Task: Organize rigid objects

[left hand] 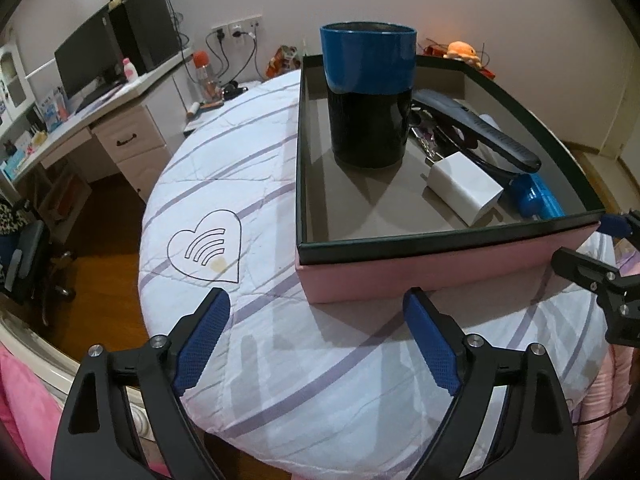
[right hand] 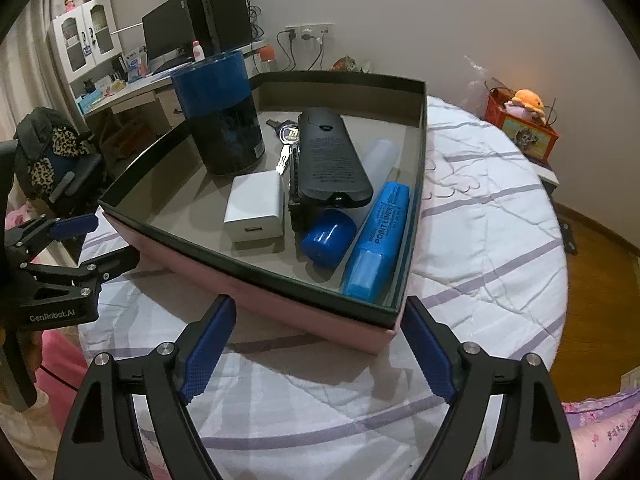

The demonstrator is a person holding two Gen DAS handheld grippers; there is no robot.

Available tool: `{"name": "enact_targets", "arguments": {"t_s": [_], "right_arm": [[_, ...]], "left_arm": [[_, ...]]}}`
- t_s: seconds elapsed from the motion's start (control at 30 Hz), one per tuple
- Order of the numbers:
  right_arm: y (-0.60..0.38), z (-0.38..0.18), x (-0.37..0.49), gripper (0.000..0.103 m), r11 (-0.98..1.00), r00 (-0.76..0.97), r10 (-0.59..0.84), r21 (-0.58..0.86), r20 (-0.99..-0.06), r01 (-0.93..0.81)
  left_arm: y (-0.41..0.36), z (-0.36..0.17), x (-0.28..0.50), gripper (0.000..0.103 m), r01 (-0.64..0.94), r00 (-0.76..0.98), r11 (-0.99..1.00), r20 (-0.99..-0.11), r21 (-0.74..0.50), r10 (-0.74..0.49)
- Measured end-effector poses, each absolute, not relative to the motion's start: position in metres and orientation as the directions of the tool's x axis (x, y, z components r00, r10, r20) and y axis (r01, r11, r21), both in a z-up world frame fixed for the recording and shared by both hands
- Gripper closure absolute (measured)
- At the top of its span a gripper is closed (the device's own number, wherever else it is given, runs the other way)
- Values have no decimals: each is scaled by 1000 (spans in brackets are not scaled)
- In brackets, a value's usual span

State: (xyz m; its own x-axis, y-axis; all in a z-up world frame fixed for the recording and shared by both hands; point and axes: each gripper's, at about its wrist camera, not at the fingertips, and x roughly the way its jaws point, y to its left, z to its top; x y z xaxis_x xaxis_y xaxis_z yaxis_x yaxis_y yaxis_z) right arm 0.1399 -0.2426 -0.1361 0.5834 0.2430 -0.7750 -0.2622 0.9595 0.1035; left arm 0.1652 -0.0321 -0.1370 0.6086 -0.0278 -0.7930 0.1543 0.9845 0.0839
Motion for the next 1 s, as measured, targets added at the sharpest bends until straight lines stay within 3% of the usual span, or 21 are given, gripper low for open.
{"name": "enact_targets", "arguments": {"t_s": [0.3,0.4,0.67,1.0], "right_arm": [[-241,-111,121,15,976,649,165,28,-742,-216],[-239,-95,110,0,978,691,153,7,-707,-209],[-229,-56,85,0,979,778,139,-32,-612,-201],[-222,-35,51,0,983,817,135,-26,-561,-180]], "left_arm": [[-32,-106,140,7,175,673,983,-735,52,-81],[-32,-92,130,1,170,705,985,-703,43,-91],[-30,-69,106,0,171,748,984,-657,53,-95],[-31,-50,72,0,184,774,983,-620,21,-131]]}}
